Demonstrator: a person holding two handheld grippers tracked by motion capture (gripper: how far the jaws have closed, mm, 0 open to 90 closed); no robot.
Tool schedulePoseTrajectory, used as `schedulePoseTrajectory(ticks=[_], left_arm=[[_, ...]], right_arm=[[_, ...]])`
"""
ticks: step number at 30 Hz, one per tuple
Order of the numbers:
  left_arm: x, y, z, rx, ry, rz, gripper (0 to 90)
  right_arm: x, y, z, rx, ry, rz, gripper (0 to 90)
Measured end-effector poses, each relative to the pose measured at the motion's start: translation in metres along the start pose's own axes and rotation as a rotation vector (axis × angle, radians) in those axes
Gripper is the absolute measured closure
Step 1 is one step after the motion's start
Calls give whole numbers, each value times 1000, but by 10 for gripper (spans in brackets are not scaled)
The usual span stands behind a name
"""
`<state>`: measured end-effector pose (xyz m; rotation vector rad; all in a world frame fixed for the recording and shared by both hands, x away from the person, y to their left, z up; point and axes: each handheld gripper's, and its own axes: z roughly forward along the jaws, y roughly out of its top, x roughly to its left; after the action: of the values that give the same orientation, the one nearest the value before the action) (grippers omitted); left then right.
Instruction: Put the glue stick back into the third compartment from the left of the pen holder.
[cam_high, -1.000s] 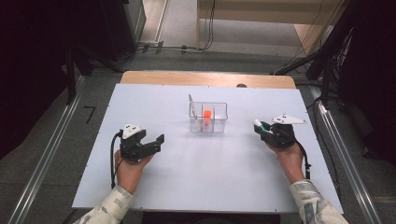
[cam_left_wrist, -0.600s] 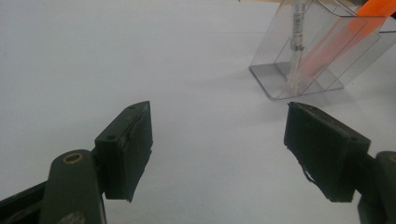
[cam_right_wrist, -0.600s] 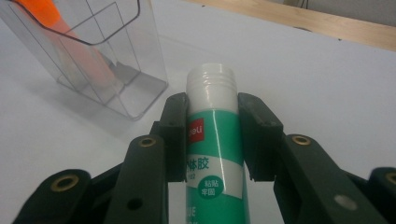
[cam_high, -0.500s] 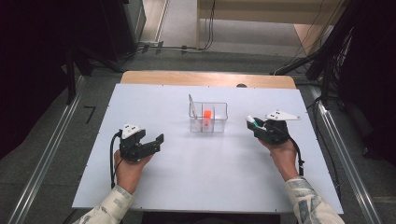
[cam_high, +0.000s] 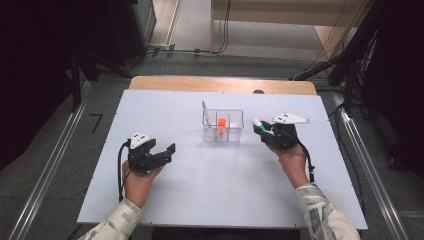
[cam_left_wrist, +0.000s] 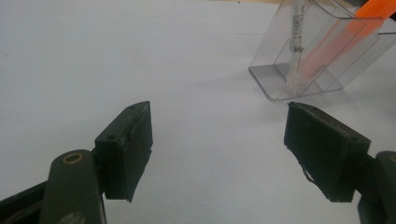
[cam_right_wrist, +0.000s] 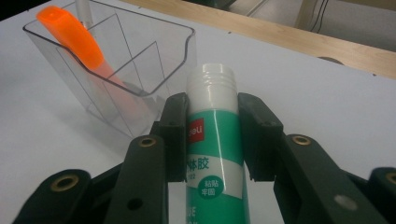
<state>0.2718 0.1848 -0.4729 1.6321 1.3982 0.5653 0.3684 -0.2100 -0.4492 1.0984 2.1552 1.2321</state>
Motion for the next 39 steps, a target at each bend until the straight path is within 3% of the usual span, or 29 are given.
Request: schedulePoseTrajectory(ticks=[17,39], left_arm=[[0,0,0,-4,-3,-3,246],[-1,0,0,-6,-14,-3,246]], right_arm=[[19,32,17,-34,22,-15,633],[30,57,47,-20,17,-8,632]])
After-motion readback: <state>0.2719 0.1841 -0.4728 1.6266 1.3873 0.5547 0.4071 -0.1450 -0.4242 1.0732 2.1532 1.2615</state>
